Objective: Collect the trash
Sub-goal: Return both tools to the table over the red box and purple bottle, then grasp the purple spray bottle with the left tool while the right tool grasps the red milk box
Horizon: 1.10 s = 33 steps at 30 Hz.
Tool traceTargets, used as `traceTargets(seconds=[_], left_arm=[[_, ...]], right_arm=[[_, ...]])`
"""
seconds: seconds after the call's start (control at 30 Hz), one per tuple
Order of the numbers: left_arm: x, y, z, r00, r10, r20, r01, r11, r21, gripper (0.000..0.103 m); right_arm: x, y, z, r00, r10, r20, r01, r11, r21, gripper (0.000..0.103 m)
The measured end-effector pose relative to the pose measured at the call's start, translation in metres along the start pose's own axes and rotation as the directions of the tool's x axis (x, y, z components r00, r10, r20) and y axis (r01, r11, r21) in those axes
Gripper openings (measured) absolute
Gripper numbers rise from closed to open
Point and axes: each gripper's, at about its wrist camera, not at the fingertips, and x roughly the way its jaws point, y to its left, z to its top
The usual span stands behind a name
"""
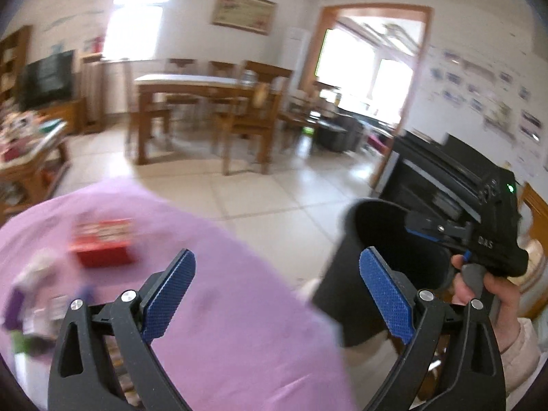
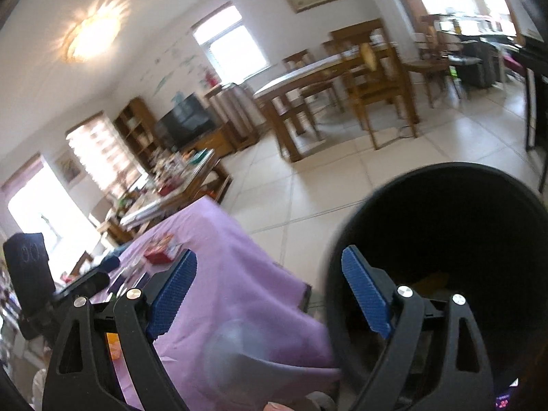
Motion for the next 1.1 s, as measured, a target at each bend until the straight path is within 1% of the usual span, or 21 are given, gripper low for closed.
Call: traceTargets(seconds=[0.1, 0.13, 0.17, 0.23, 0.27, 0.33, 0.37, 0.4, 0.43, 0.53, 0.6, 0.67, 0.7, 0.77, 0.8, 0.87, 0.93, 0.97, 1.0, 1.1], left_arm=[[-0.039, 0.057, 0.002, 0.997, 0.073, 0.007, -0.073, 0.996, -0.047, 0.095], [-0.047, 0.071, 0.001, 0.995, 0.097, 0.005, -0.096, 0.994, -0.052, 0.095], [-0.059, 0.092, -0.001, 0.991, 0.137, -0.003, -0.137, 0.989, -0.057, 0.093], [-0.074, 0.123, -0.005, 0.984, 0.178, -0.023, -0.179, 0.981, -0.071, 0.086], [-0.082, 0.145, -0.006, 0.978, 0.201, -0.048, -0.205, 0.975, -0.086, 0.084], [-0.09, 0.179, -0.01, 0.97, 0.226, -0.09, -0.235, 0.967, -0.102, 0.074], [-0.091, 0.198, -0.013, 0.963, 0.238, -0.123, -0.251, 0.962, -0.104, 0.073], [-0.092, 0.208, -0.016, 0.959, 0.245, -0.143, -0.261, 0.96, -0.102, 0.07], [-0.092, 0.219, -0.023, 0.953, 0.251, -0.17, -0.27, 0.958, -0.097, 0.065], [-0.087, 0.249, -0.032, 0.937, 0.246, -0.249, -0.275, 0.958, -0.085, 0.057], [-0.078, 0.254, -0.032, 0.931, 0.227, -0.284, -0.259, 0.963, -0.077, 0.053], [-0.072, 0.264, -0.034, 0.926, 0.218, -0.309, -0.247, 0.967, -0.058, 0.052], [-0.069, 0.262, -0.033, 0.925, 0.216, -0.313, -0.244, 0.968, -0.055, 0.052], [-0.063, 0.268, -0.032, 0.926, 0.207, -0.317, -0.236, 0.97, -0.057, 0.051], [-0.061, 0.272, -0.03, 0.925, 0.209, -0.319, -0.238, 0.97, -0.054, 0.049], [-0.053, 0.276, -0.034, 0.921, 0.214, -0.327, -0.243, 0.969, -0.049, 0.041], [-0.049, 0.28, -0.036, 0.924, 0.207, -0.321, -0.237, 0.97, -0.056, 0.033], [-0.049, 0.281, -0.035, 0.926, 0.209, -0.315, -0.238, 0.97, -0.056, 0.031], [-0.044, 0.283, -0.034, 0.928, 0.204, -0.312, -0.234, 0.97, -0.061, 0.028], [-0.042, 0.285, -0.034, 0.936, 0.19, -0.297, -0.224, 0.971, -0.085, 0.026]], right_arm=[[0.026, 0.034, -0.003, 0.998, 0.038, -0.046, -0.04, 0.998, -0.046, 0.086], [0.035, 0.045, -0.005, 0.997, 0.049, -0.062, -0.053, 0.996, -0.065, 0.086], [0.042, 0.054, -0.005, 0.996, 0.057, -0.075, -0.063, 0.995, -0.078, 0.086], [0.062, 0.079, -0.008, 0.991, 0.079, -0.111, -0.092, 0.989, -0.119, 0.086], [0.074, 0.092, -0.01, 0.987, 0.087, -0.133, -0.106, 0.984, -0.145, 0.086], [0.091, 0.114, -0.011, 0.981, 0.098, -0.166, -0.129, 0.974, -0.186, 0.086], [0.098, 0.123, -0.012, 0.979, 0.101, -0.178, -0.138, 0.969, -0.203, 0.086], [0.108, 0.135, -0.012, 0.975, 0.105, -0.197, -0.15, 0.961, -0.233, 0.086], [0.116, 0.145, -0.012, 0.972, 0.107, -0.208, -0.159, 0.954, -0.254, 0.086], [0.144, 0.176, -0.01, 0.963, 0.111, -0.247, -0.19, 0.927, -0.323, 0.086], [0.162, 0.189, -0.01, 0.957, 0.105, -0.272, -0.204, 0.906, -0.37, 0.086], [0.183, 0.202, -0.009, 0.949, 0.091, -0.301, -0.219, 0.879, -0.423, 0.086], [0.19, 0.207, -0.009, 0.947, 0.082, -0.309, -0.221, 0.868, -0.445, 0.086], [0.207, 0.215, -0.011, 0.944, 0.058, -0.326, -0.225, 0.834, -0.503, 0.086], [0.216, 0.219, -0.012, 0.942, 0.042, -0.333, -0.227, 0.81, -0.541, 0.086], [0.232, 0.229, -0.013, 0.94, 0.013, -0.34, -0.226, 0.771, -0.596, 0.086], [0.246, 0.235, -0.014, 0.934, -0.01, -0.356, -0.239, 0.725, -0.646, 0.086], [0.253, 0.238, -0.015, 0.93, -0.015, -0.366, -0.248, 0.709, -0.66, 0.086], [0.257, 0.239, -0.016, 0.927, -0.018, -0.375, -0.257, 0.698, -0.668, 0.086], [0.267, 0.242, -0.02, 0.909, -0.024, -0.416, -0.295, 0.667, -0.684, 0.086]])
